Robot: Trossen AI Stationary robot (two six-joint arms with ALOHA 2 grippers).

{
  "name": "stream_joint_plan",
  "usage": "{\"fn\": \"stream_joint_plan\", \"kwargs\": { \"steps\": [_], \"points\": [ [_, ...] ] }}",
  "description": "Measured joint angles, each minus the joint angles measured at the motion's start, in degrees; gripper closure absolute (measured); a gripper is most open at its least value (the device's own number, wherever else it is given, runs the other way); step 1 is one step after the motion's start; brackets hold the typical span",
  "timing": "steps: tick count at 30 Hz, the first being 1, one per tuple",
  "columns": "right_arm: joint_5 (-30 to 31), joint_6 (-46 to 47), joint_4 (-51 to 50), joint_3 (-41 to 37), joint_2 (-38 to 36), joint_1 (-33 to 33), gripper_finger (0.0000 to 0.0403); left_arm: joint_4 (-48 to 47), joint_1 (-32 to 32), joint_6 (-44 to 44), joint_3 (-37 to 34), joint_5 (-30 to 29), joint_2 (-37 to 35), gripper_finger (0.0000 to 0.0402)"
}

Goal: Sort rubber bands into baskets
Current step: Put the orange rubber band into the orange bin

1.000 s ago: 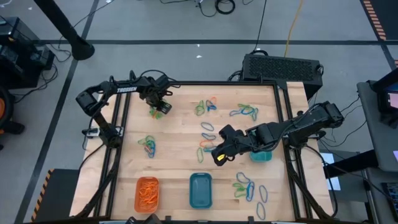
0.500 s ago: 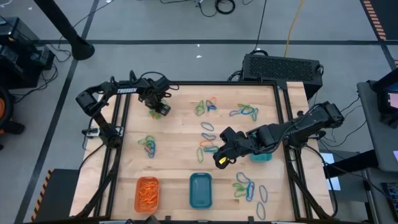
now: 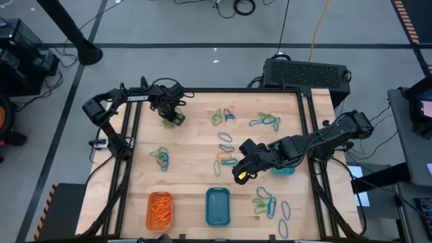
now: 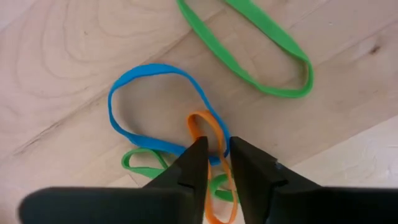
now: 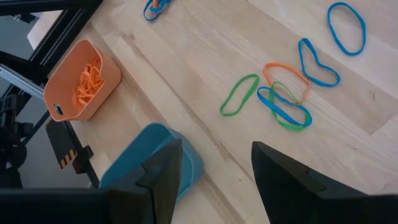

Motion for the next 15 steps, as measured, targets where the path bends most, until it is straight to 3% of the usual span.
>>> {"fn": "stream_joint_plan", "kwargs": {
  "steps": [7,12,15],
  "points": [
    [-0.02,-0.37,0.0,0.0,0.0,0.0,0.0218,0.91,-0.79,0.42,0.0,0.0,-2.77,0.0392],
    [0.0,-2.11,-0.11,0.0,0.0,0.0,0.0218,0.5,-2.89,0.42,0.17,0.23,-7.88,0.0394],
    [-0.01,-3.64,-0.35,0.0,0.0,0.0,0.0218,-1.75,-4.93,0.42,0.17,3.22,-11.39,0.0394]
  ]
}}
